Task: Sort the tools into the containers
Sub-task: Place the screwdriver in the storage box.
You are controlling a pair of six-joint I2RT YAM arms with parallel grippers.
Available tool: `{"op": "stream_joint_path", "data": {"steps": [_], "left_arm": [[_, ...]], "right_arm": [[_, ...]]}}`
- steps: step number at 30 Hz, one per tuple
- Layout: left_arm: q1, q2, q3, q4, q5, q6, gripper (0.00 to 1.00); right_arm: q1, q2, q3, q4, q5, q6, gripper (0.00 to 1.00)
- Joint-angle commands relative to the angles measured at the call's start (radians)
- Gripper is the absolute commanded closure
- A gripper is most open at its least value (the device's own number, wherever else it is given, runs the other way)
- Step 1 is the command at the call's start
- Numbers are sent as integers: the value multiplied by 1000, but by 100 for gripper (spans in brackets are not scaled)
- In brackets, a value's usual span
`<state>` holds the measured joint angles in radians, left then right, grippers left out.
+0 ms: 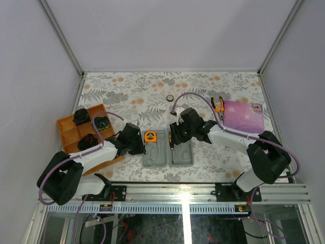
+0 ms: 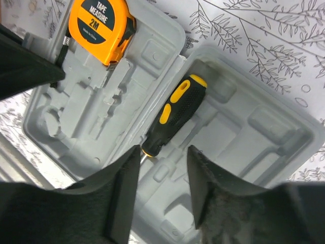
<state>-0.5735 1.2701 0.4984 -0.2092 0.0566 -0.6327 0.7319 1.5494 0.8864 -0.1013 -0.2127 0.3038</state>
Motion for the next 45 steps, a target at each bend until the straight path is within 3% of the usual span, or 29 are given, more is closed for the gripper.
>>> {"op": "stream_joint_path", "data": {"steps": [1, 4, 14, 22, 31, 39, 45], "left_arm": [[-5, -3, -18, -10, 8, -2, 88], [-5, -6, -12, -17, 4, -1, 88], [-5, -4, -14, -15, 8, 2, 88], [-5, 0, -4, -19, 11, 8, 88], [-5, 8, -1, -10, 22, 11, 88], [-5, 12, 1, -6, 32, 14, 88], [-5, 18, 0, -2, 32, 16, 88]], "right_arm": [[14, 0, 10, 18, 47, -119, 45], [15, 25, 35, 39, 39, -123, 41], [9, 155, 80, 135, -32, 23, 44], [3, 217, 121, 34, 4, 98, 51], [-20, 336, 108, -20, -61, 174, 57], [-23, 464, 135, -62, -105, 152, 54], [-20, 467, 149, -125, -35, 99, 49]]}}
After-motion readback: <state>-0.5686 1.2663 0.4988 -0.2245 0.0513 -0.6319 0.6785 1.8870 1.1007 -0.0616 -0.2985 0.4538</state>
